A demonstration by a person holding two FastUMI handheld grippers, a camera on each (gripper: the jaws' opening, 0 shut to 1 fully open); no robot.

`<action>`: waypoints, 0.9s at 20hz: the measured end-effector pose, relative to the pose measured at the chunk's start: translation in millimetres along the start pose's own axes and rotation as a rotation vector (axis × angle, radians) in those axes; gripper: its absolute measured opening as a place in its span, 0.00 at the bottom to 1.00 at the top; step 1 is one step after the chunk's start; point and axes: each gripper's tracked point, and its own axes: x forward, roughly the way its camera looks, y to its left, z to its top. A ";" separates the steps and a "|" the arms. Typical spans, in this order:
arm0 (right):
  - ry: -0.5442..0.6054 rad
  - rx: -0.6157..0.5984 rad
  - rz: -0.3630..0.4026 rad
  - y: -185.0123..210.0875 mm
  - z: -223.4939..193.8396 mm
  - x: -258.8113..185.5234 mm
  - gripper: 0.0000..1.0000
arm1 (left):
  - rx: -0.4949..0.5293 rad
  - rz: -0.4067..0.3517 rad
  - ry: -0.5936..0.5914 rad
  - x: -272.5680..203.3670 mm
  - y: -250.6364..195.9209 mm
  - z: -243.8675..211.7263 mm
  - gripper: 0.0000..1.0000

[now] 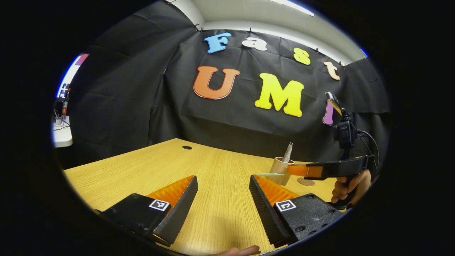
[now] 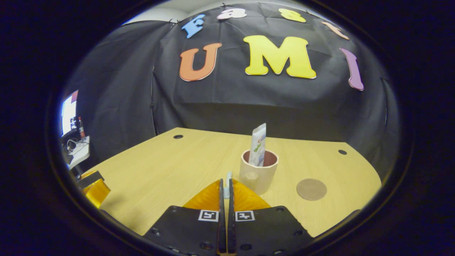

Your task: Put the toothbrush and toothpaste on the desktop into the cup, then pick up the cup and place it on the coaster on the desktop.

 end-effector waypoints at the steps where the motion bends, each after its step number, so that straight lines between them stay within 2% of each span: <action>1: -0.006 0.006 0.005 0.7 3.5 -2.7 0.02 | -0.002 -0.003 0.000 0.2 0.3 -0.6 0.93; 8: -0.047 0.019 0.015 -6.1 35.0 -16.2 0.02 | -0.017 -0.004 0.010 1.5 1.2 -3.5 0.93; 14: -0.076 -0.022 0.007 -11.7 56.3 -17.6 0.00 | -0.022 -0.016 0.015 0.6 -3.1 -5.2 0.93; 18: -0.102 -0.034 0.029 -8.8 72.1 -21.3 0.00 | -0.018 -0.033 0.022 1.1 -9.7 -7.8 0.93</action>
